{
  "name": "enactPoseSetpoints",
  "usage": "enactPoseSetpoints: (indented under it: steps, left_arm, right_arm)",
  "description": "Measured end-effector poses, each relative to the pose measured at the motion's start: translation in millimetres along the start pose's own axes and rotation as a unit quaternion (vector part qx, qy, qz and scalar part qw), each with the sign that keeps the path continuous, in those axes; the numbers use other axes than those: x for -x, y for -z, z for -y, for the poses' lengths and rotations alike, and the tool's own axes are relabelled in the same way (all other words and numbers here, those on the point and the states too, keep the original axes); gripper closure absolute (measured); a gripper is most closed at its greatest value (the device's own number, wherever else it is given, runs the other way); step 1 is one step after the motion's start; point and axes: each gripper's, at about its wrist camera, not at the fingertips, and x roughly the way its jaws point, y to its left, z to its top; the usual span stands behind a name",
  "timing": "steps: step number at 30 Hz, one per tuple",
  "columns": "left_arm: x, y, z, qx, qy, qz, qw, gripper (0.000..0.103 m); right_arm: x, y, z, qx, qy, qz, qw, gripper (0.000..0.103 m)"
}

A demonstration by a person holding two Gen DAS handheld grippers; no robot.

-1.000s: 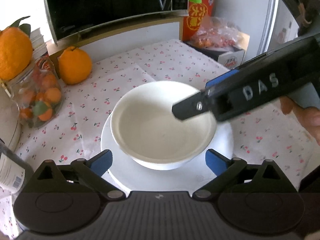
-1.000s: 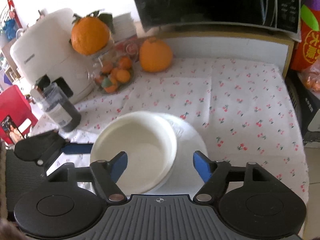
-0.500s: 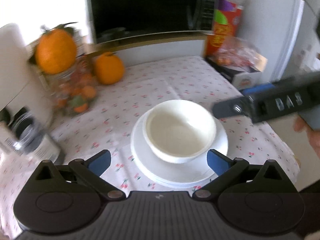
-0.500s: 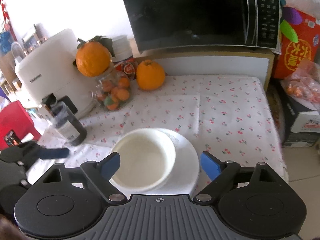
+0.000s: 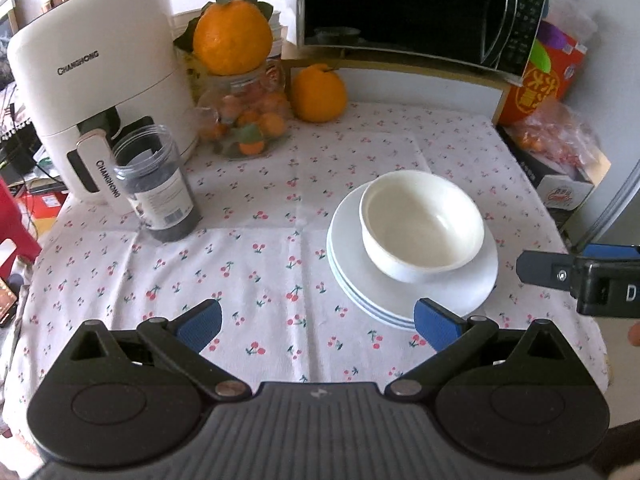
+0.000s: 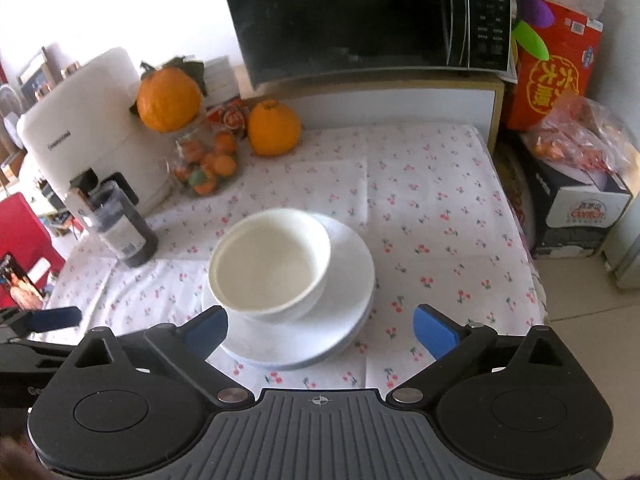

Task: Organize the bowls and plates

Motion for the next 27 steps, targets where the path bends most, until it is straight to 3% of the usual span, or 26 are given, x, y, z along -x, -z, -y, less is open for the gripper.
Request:
enactPoseSetpoints:
  steps: [10, 27]
  left_arm:
    - [-6.3, 11.2, 9.0, -0.014, -0.047, -0.014, 0.9987, 0.0]
    - [-8.8, 17.3, 25.3, -0.044, -0.064, -0.021, 0.9968, 0.0]
  right_arm:
    - [-10.7, 16.6, -14.5, 0.062, 0.048, -0.019, 0.997, 0.001]
    - [-11.0, 18.8, -12.8, 0.07, 0.037, -0.032, 0.996, 0.001]
